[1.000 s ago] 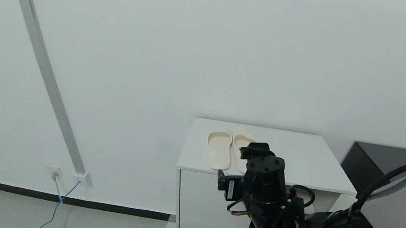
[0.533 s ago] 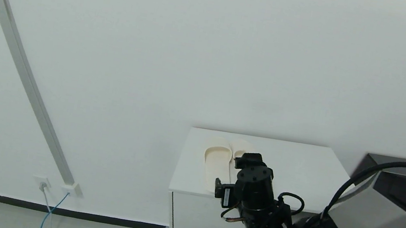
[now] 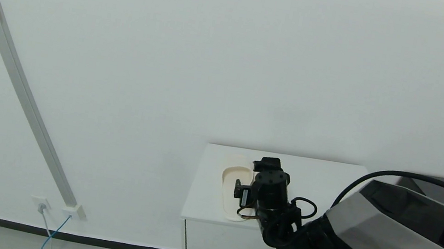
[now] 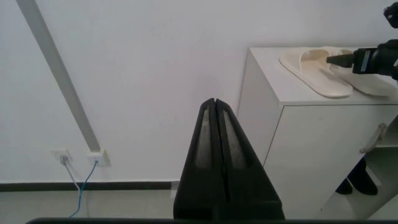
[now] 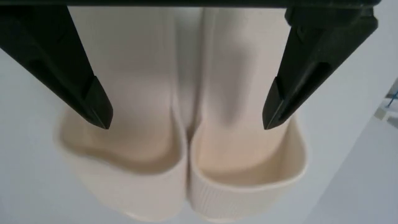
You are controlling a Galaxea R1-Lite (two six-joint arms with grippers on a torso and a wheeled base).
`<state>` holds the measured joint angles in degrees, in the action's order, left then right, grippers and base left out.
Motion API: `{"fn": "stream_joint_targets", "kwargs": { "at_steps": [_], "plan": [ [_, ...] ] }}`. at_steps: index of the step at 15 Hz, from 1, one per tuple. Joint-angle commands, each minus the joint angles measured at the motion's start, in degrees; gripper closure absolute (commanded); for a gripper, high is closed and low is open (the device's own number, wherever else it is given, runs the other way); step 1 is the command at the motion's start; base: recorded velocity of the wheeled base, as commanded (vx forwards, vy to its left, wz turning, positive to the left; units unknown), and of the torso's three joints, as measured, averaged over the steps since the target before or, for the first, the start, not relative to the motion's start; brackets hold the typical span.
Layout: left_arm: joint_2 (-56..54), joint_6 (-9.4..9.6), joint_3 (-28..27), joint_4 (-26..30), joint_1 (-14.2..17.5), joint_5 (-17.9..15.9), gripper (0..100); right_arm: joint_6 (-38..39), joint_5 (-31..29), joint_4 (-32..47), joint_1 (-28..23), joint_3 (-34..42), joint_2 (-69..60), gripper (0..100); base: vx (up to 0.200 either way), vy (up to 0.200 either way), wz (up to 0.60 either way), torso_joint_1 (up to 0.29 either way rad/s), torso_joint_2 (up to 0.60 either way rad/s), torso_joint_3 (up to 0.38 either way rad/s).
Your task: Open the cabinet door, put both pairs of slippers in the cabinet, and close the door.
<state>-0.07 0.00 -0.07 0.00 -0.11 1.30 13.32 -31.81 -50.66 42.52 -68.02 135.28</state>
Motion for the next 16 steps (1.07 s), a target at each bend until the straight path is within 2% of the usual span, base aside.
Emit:
{"fn": "stream_joint_targets", "kwargs": {
  "at_steps": [1,12,13,16],
  "plan": [
    [0.07,0.00,-0.01,0.00,0.02,0.01,100,-0.76,0.08,0.92,-1.04,-4.57,4.38,0,0.000,0.000,0.00,0.000,0.00,0.000],
    [0.07,0.00,-0.01,0.00,0.02,0.01,100,-1.55,0.52,6.02,-3.85,-18.46,10.71,0,0.000,0.000,0.00,0.000,0.00,0.000],
    [0.07,-0.09,-0.01,0.00,0.02,0.01,100,-1.55,0.52,6.19,-3.85,-18.64,10.80,100,0.000,0.000,0.00,0.000,0.00,0.000],
    [0.07,-0.09,-0.01,0.00,0.02,0.01,100,-1.55,0.52,6.19,-3.76,-18.55,10.80,100,0.000,0.000,0.00,0.000,0.00,0.000]
  ]
}}
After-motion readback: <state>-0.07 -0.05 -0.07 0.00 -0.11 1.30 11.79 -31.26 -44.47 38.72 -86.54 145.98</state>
